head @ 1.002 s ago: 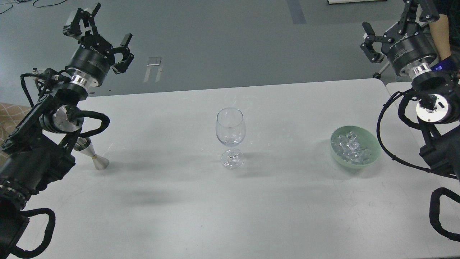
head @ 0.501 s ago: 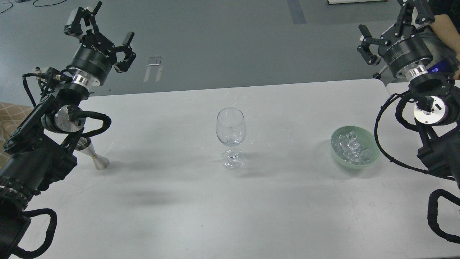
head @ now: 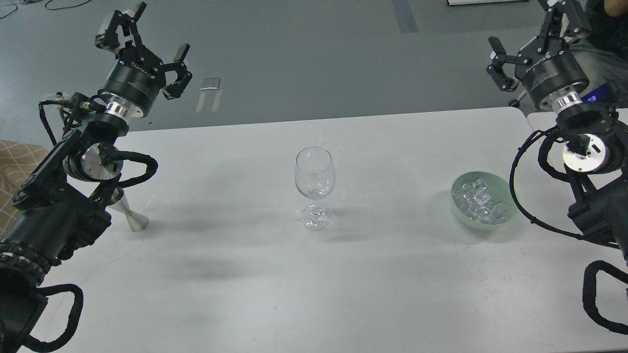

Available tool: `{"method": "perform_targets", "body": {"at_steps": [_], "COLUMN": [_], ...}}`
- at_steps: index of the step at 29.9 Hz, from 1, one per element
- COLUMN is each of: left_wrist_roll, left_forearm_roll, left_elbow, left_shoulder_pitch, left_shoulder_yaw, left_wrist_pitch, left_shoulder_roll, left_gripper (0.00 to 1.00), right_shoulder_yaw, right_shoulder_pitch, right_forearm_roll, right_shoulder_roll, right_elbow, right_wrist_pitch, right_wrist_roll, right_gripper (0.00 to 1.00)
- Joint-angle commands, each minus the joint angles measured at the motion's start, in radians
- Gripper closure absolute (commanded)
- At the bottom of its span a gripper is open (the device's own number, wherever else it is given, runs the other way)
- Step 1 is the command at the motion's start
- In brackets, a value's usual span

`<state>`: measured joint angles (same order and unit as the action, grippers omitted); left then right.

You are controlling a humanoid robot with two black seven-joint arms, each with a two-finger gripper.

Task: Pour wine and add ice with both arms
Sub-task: 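Move the left gripper down toward the small metal jigger cup, then lower the left gripper beside the metal jigger cup and open it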

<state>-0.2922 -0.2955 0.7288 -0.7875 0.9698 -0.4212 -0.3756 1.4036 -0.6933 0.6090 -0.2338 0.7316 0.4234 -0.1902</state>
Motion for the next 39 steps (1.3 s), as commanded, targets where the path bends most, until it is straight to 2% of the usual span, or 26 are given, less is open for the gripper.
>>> {"method": "perform_targets", "body": {"at_steps": [1,3,8,9,12,14,16,20,26,30,31,33,39], "left_wrist_roll": [0.013,0.024,0.120,0.126,0.140,0.151,0.177,0.206,0.220,0.264,0.265,0.289,0.303], "left_forearm_roll": [0.022,0.036,0.125,0.137,0.177,0.220,0.289,0.374,0.484,0.562,0.562,0.567,0.637], "left_elbow": [0.000,0.001,0.026,0.040,0.130,0.233,0.320,0.394,0.549,0.702,0.702,0.770,0.883], "left_shoulder_pitch": [0.002,0.001,0.014,0.022,0.083,0.134,0.203,0.295,0.557,0.846,0.847,0.989,1.229], "left_shoulder_yaw": [0.003,0.003,0.006,0.006,0.006,0.006,0.010,0.062,0.248,0.452,0.452,0.533,0.627], "left_wrist_pitch": [-0.002,-0.013,-0.022,-0.021,-0.019,-0.004,0.036,0.045,0.036,0.036,0.036,0.036,0.036], "left_shoulder_roll": [-0.002,-0.005,-0.029,-0.038,-0.106,-0.158,-0.221,-0.292,-0.371,-0.379,-0.379,-0.373,-0.352], "left_gripper": [0.01,0.01,0.01,0.01,0.00,0.00,0.00,0.00,0.00,0.00,0.00,0.00,0.01], "right_shoulder_yaw": [0.000,0.000,0.000,0.000,0.000,0.000,0.000,0.000,0.000,0.000,0.000,0.000,0.000], "right_shoulder_pitch": [-0.002,-0.002,0.000,0.000,-0.002,-0.002,-0.002,0.000,-0.002,-0.002,-0.002,-0.002,-0.002], "right_forearm_roll": [0.001,0.001,0.001,0.001,0.001,0.001,0.001,0.001,0.001,0.001,0.001,0.001,0.001], "right_shoulder_roll": [0.005,0.005,0.007,0.008,0.008,0.008,0.008,0.011,0.021,0.025,0.025,0.033,0.034], "right_elbow": [0.000,0.000,0.000,0.000,0.000,0.000,0.000,0.000,0.000,0.000,0.000,0.000,0.000], "right_wrist_pitch": [0.000,0.000,0.000,0.000,0.000,0.000,0.000,-0.001,-0.002,-0.003,-0.003,-0.003,-0.003], "right_wrist_roll": [0.000,0.000,0.000,0.000,0.000,0.000,0.000,0.000,0.001,0.006,0.006,0.008,0.008], "right_gripper": [0.00,0.00,0.00,0.00,0.00,0.00,0.00,0.00,0.00,0.00,0.00,0.00,0.00]}}
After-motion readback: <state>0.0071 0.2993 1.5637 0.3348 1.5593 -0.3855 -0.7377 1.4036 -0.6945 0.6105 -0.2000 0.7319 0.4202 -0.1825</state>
